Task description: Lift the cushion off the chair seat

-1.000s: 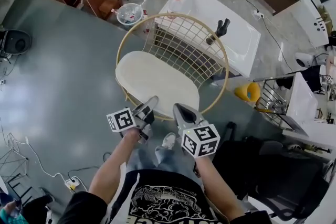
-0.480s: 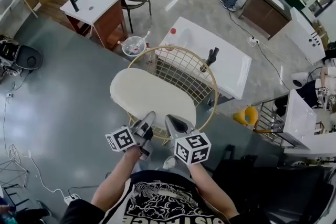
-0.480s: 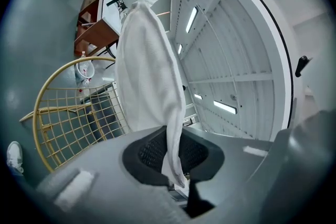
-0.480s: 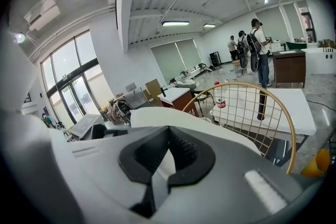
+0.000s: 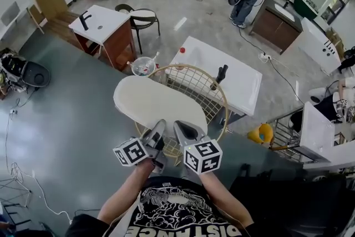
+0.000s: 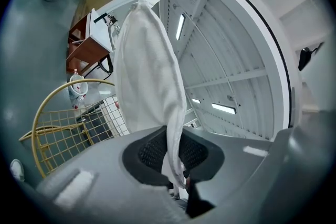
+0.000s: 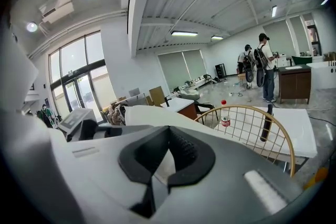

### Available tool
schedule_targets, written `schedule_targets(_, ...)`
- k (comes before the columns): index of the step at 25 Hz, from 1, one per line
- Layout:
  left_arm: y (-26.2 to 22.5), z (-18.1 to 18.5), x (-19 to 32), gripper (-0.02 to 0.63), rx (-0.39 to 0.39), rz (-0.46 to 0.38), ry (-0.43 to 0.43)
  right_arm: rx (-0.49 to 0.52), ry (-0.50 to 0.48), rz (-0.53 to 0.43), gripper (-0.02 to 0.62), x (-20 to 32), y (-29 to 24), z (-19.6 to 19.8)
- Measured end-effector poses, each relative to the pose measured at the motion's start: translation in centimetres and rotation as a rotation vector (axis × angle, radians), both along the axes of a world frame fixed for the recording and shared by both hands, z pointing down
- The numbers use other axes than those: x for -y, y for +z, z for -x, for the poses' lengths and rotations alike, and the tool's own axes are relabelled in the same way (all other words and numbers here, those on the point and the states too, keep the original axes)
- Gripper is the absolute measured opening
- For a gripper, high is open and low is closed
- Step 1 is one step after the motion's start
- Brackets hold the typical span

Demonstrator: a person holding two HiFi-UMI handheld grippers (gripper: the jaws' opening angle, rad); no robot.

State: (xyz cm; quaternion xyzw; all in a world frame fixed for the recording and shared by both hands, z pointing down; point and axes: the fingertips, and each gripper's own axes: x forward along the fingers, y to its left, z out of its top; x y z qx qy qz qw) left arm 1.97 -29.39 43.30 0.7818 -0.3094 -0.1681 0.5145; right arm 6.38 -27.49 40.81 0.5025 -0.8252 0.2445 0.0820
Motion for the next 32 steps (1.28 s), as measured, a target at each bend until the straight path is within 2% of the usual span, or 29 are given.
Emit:
schedule_targets(10,-2.2,1.3,2.1,0.041,0.001,-0.055,0.005,-0.05,0.017,-0.086,-0.002,1.5,-1.9,0.8)
schedule_targets(32,-2.0,2.7,2.4,0.041,-0.013,-0.054,-0.004,-0.06,0.021,-0.079,-0.002,2.1,-1.6,2.0)
